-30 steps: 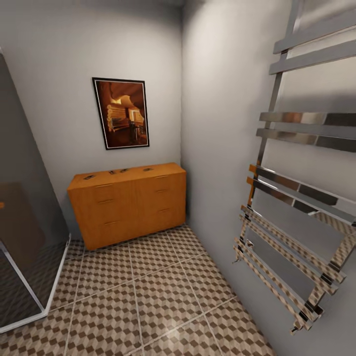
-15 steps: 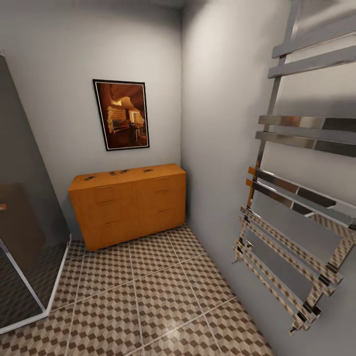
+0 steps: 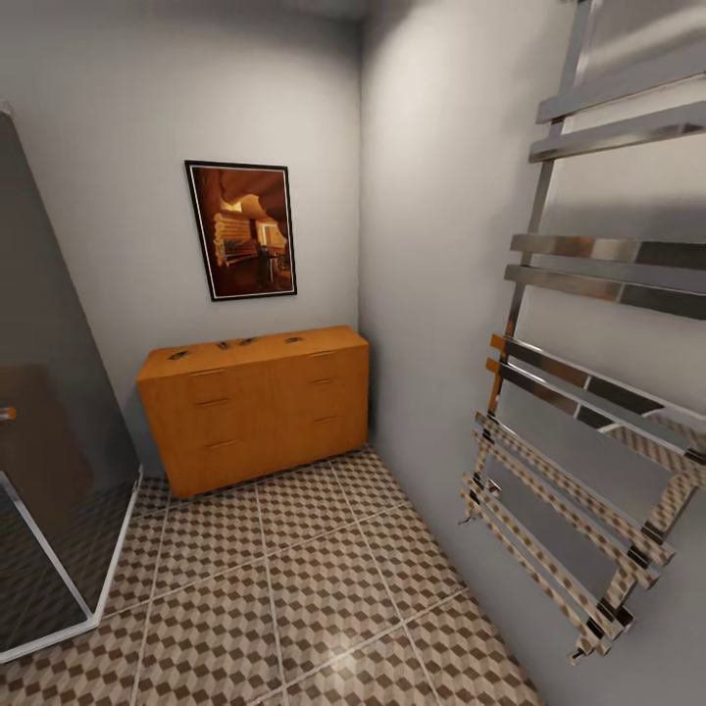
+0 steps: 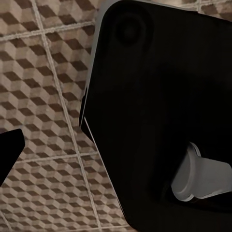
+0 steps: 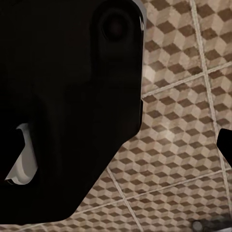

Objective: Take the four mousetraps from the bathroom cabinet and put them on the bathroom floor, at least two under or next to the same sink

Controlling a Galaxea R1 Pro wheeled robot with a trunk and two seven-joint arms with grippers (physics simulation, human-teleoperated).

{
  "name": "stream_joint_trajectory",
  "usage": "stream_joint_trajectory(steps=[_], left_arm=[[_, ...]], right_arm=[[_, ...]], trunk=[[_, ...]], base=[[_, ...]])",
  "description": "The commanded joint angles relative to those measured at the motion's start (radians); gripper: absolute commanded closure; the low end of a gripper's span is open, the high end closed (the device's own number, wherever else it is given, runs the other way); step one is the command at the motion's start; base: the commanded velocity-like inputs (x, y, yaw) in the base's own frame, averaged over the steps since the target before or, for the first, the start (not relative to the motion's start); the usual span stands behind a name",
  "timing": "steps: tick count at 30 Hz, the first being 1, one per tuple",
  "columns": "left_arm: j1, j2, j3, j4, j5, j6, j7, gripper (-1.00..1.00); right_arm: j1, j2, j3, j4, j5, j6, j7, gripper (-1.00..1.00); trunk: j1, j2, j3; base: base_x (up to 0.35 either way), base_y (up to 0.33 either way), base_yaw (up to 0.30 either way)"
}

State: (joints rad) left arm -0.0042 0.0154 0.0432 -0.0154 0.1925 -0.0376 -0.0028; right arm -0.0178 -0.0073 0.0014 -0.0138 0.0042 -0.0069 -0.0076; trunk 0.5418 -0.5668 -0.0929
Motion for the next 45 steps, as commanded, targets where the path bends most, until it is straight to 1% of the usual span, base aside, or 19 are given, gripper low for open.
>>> stream_joint_trajectory(steps=[1, 12, 18, 19, 24, 45], left_arm=[[0.000, 0.000, 0.004, 0.000, 0.004, -0.002, 0.000, -1.00], [0.000, 0.001, 0.004, 0.000, 0.009, -0.002, 0.000, -1.00], [0.000, 0.003, 0.004, 0.000, 0.036, -0.002, 0.000, -1.00], [0.000, 0.003, 0.004, 0.000, 0.047, -0.002, 0.000, -1.00], [0.000, 0.003, 0.004, 0.000, 0.055, -0.002, 0.000, -1.00], [0.000, 0.003, 0.003, 0.000, 0.059, -0.002, 0.000, -1.00]], right_arm=[[-0.001, 0.000, 0.000, 0.000, 0.000, -0.001, -0.001, -1.00], [-0.001, 0.000, 0.000, -0.002, 0.000, -0.001, -0.002, -1.00], [-0.003, 0.001, 0.000, -0.046, 0.000, 0.001, -0.002, -1.00], [-0.004, 0.001, 0.000, -0.068, 0.000, 0.002, -0.003, -1.00], [-0.004, 0.001, 0.000, -0.083, 0.000, 0.002, -0.003, -1.00], [-0.005, 0.002, 0.000, -0.092, 0.000, 0.002, 0.003, -1.00]], trunk=[[-0.004, 0.006, 0.002], [-0.046, 0.083, 0.036], [-0.069, 0.125, 0.055], [-0.073, 0.132, 0.058], [-0.092, 0.167, 0.074], [-0.092, 0.167, 0.074]], base=[[0.000, 0.000, 0.000], [0.000, 0.000, 0.000], [0.000, 0.000, 0.000], [0.000, 0.000, 0.000], [0.000, 0.000, 0.000], [0.000, 0.000, 0.000]])
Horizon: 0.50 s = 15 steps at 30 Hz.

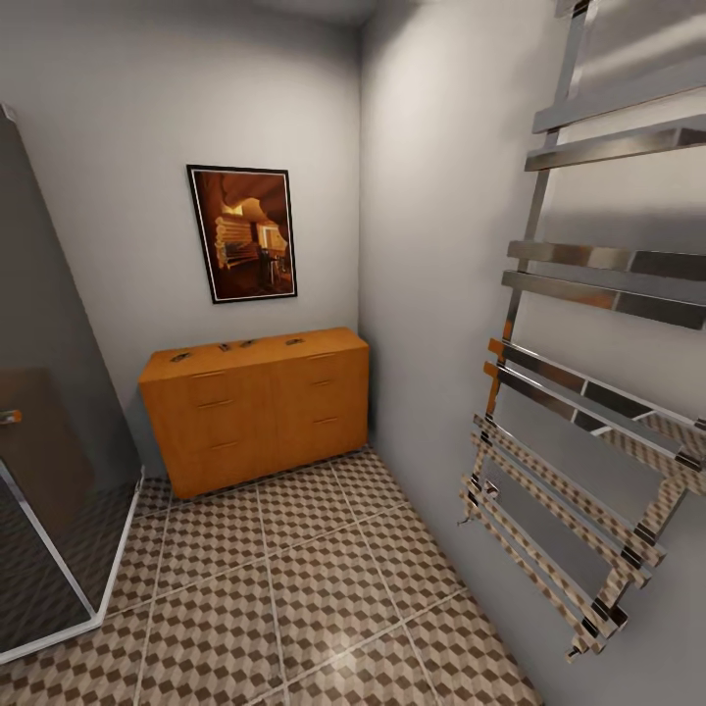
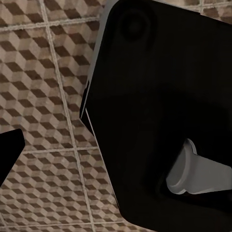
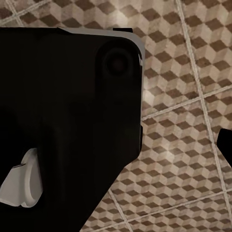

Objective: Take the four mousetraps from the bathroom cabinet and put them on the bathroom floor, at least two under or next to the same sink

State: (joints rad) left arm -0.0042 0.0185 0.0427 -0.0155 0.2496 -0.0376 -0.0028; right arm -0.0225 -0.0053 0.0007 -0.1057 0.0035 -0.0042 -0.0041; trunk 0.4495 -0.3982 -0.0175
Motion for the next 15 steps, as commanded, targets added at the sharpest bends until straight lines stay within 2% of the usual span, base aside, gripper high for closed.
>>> stream_joint_trajectory(steps=[1, 7, 15], left_arm=[[0.000, 0.000, 0.004, 0.000, 0.002, -0.002, 0.000, -1.00], [0.000, 0.000, 0.004, 0.000, 0.002, -0.002, 0.000, -1.00], [0.000, 0.001, 0.005, 0.000, 0.004, -0.002, 0.000, -1.00]], right_arm=[[-0.001, 0.000, 0.000, 0.000, 0.000, 0.000, -0.001, -1.00], [-0.001, 0.000, 0.001, 0.000, 0.001, 0.000, -0.003, -1.00], [-0.001, 0.000, 0.001, 0.000, 0.001, 0.000, -0.005, -1.00]], trunk=[[0.001, -0.002, -0.002], [0.001, -0.002, -0.002], [0.001, -0.002, -0.003]], base=[[0.000, 0.000, 0.005], [0.000, 0.000, 0.069], [0.000, 0.000, 0.219]])
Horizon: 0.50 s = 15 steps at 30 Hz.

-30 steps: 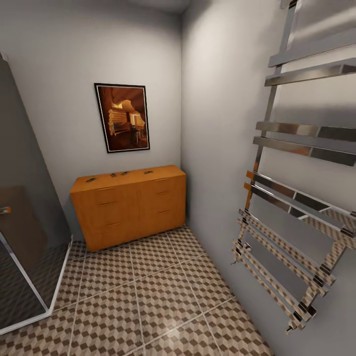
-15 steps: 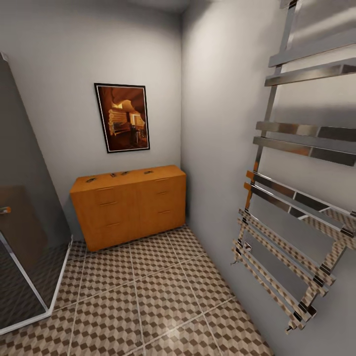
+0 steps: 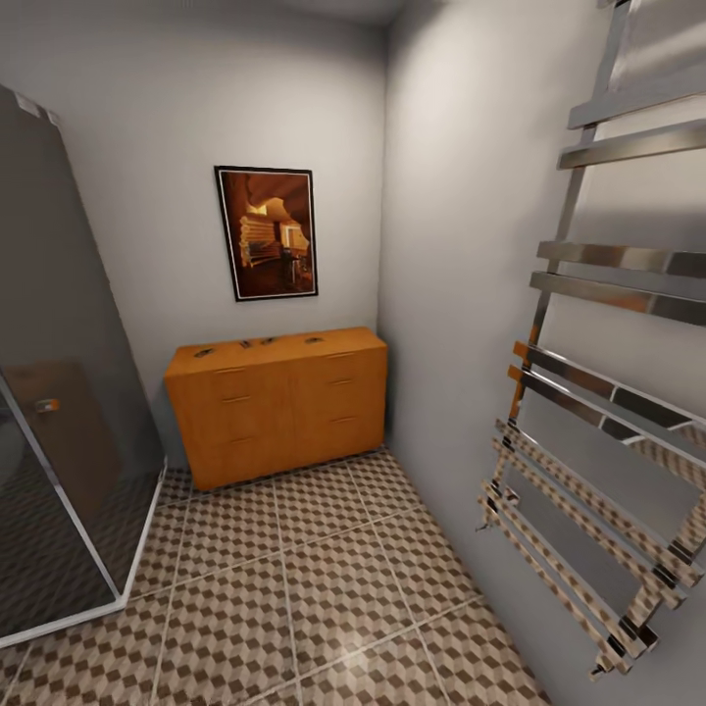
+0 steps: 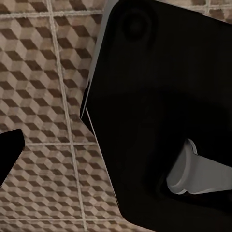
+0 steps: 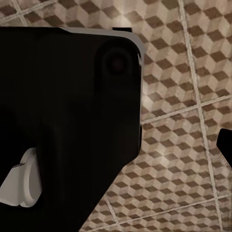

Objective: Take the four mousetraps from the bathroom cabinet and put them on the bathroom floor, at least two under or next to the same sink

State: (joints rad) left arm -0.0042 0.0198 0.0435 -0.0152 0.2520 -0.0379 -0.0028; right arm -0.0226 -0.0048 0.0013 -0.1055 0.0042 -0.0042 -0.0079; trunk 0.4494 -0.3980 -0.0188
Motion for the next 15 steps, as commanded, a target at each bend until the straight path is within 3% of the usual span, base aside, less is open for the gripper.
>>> stream_joint_trajectory(steps=[1, 10, 15], left_arm=[[0.000, 0.000, 0.004, 0.000, 0.002, -0.002, 0.000, -1.00], [0.000, 0.001, 0.009, 0.000, 0.008, -0.002, 0.000, -1.00], [0.000, 0.002, 0.021, 0.000, 0.034, -0.002, 0.000, -1.00]], right_arm=[[0.000, 0.000, 0.000, 0.000, 0.000, 0.000, -0.001, -1.00], [0.000, 0.000, 0.000, 0.000, 0.000, 0.000, -0.001, -1.00], [0.000, 0.000, 0.000, 0.000, 0.000, 0.000, -0.001, -1.00]], trunk=[[0.001, -0.002, -0.002], [0.001, -0.002, -0.008], [0.001, -0.002, -0.011]], base=[[0.000, 0.000, 0.256], [0.000, 0.000, 0.266], [0.000, 0.000, 0.272]])
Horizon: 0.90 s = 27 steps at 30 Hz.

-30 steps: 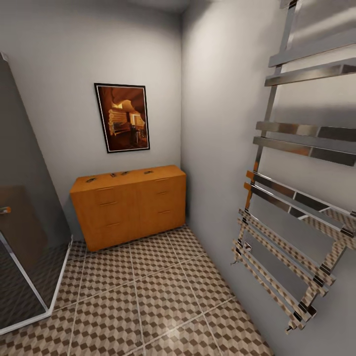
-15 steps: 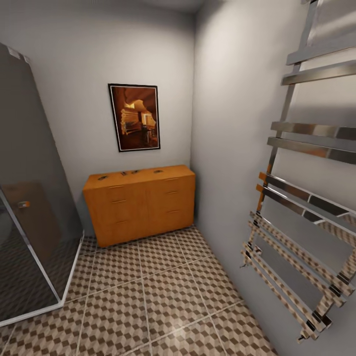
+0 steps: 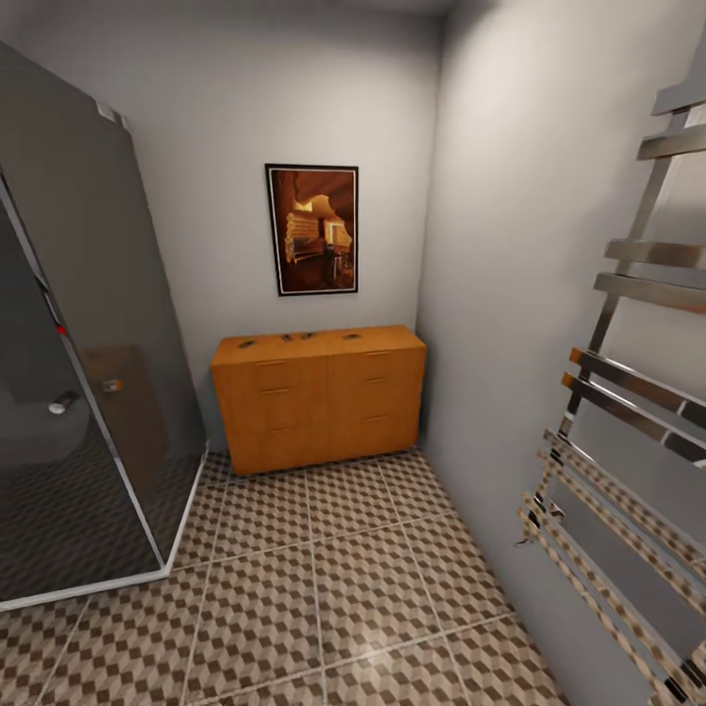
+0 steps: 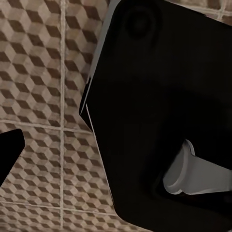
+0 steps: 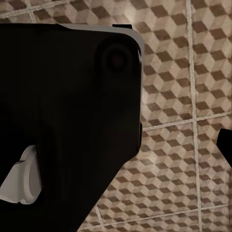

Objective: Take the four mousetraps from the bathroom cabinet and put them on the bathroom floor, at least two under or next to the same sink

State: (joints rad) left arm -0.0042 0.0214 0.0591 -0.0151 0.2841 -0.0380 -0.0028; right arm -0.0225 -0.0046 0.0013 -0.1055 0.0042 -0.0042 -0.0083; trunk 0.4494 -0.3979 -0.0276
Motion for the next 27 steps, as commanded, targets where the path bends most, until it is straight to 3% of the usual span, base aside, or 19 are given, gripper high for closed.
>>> stream_joint_trajectory(steps=[1, 21, 27], left_arm=[[0.000, 0.000, 0.006, 0.000, 0.002, -0.002, 0.000, -1.00], [0.000, 0.000, 0.011, 0.000, 0.019, -0.003, 0.000, -1.00], [0.000, 0.001, 0.011, 0.000, 0.020, -0.003, 0.000, -1.00]], right_arm=[[0.000, 0.000, 0.000, 0.000, 0.000, 0.000, -0.001, -1.00], [0.000, 0.000, 0.001, 0.000, 0.002, 0.000, -0.002, -1.00], [0.000, 0.001, 0.003, 0.000, 0.004, 0.000, -0.002, -1.00]], trunk=[[0.001, -0.002, -0.003], [0.001, -0.002, -0.017], [0.001, -0.002, -0.018]], base=[[0.000, 0.000, 0.272], [0.002, 0.000, 0.273], [0.169, 0.000, 0.249]])
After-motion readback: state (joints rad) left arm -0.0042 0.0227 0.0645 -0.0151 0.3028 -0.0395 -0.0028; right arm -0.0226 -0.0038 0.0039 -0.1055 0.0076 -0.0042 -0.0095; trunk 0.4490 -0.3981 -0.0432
